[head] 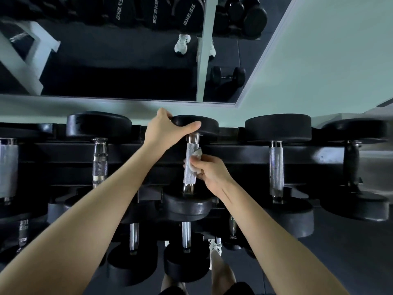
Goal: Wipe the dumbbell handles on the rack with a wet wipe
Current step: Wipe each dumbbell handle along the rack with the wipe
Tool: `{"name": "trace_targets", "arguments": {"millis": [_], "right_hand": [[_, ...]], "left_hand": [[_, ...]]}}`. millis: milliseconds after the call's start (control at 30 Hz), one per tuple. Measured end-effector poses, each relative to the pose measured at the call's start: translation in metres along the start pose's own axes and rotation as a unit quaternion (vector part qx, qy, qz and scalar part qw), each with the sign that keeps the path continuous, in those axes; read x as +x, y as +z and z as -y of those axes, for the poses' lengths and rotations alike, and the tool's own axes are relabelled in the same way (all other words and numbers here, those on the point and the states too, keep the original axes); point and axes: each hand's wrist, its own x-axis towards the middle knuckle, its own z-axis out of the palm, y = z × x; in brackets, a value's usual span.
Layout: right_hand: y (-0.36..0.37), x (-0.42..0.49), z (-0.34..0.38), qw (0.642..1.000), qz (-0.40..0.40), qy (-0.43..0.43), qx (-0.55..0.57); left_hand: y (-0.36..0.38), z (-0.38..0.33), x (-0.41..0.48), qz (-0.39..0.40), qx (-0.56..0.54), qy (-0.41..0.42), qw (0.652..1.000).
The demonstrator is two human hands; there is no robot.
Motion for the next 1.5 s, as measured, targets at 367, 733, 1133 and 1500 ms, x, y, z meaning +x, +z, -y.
{"name": "trace_targets", "arguments": {"millis": [367, 733, 1133, 1500], "right_hand": [[0.010, -0.006, -0.002, 0.986, -0.123, -0.059, -0.095], [0.030, 0.002, 0.001, 0.962, -0.169, -0.121, -0.179], [0.015, -0.017, -0.024, 0.953, -0.085, -0.089, -0.278], [0.007, -0.025, -0.018, 0.943, -0.108, -0.119, -0.291]], "left_hand": [[0.004, 0.041, 0.005, 0.035, -0.205, -0.025, 0.978], [-0.007, -0.005, 0.003, -0.011, 0.099, 0.023, 0.995], [-0.020, 0.016, 0.012, 0.011, 0.015, 0.005, 1.000], [-0.018, 0.015, 0.011, 0.006, 0.013, 0.012, 1.000]]}}
